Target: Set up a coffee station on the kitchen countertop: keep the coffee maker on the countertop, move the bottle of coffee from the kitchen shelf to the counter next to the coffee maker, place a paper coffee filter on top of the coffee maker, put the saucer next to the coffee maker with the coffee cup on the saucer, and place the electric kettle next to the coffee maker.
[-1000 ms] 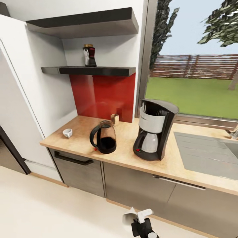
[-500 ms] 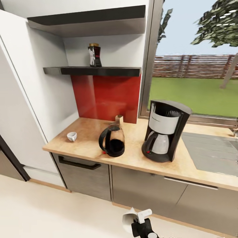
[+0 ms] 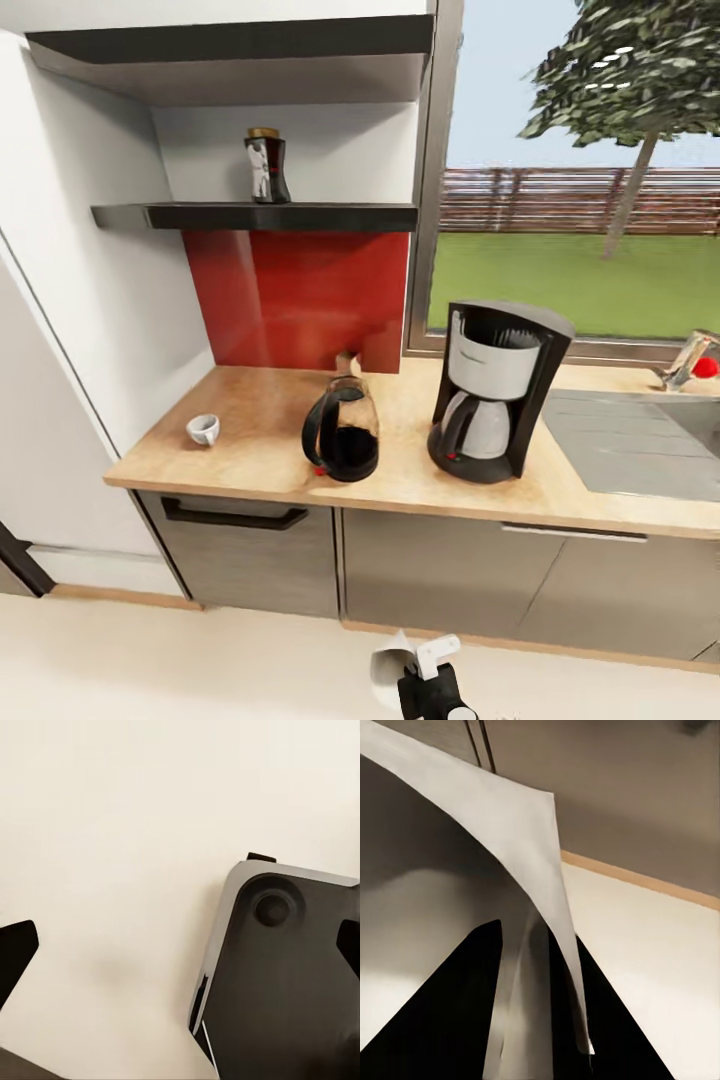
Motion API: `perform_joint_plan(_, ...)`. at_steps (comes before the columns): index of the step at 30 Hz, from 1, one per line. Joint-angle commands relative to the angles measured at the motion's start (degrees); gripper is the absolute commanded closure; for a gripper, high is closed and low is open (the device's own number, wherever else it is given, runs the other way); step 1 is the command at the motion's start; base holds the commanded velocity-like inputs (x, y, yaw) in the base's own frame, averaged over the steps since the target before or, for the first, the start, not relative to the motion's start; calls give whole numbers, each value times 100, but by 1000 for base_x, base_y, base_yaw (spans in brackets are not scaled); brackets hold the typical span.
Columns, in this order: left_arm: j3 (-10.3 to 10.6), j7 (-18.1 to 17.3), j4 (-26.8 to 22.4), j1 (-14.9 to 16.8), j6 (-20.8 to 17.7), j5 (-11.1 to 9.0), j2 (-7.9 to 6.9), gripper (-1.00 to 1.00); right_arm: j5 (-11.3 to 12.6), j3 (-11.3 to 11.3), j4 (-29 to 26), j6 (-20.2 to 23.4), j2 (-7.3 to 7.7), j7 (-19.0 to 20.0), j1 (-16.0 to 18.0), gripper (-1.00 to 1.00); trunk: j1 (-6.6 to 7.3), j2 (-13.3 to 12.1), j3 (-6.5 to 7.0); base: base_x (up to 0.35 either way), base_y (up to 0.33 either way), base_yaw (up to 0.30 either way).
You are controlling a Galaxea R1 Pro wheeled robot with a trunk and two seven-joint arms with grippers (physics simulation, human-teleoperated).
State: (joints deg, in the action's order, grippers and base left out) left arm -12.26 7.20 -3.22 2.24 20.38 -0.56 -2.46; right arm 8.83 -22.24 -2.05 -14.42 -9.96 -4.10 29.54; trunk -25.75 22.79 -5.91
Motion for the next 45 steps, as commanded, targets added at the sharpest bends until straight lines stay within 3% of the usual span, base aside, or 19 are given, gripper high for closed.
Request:
perform_joint_plan(1,-4,7,5,4,19,-5,0,-100,75,-49,12,-26,-4,6,8,100,-3,12,-12,1,337,-267)
perform_joint_plan(22,-8,9,5,4,2,-5,0,-100,75,-50,12,-26,-4,6,-62,100,-3,12,-12,0,325,-267)
perform_joint_plan(45,-31,9,22,-20,-32,-5,-34,-100,75,-47,12,-26,-4,6,-67,100,-3,12,-12,0,20,-267)
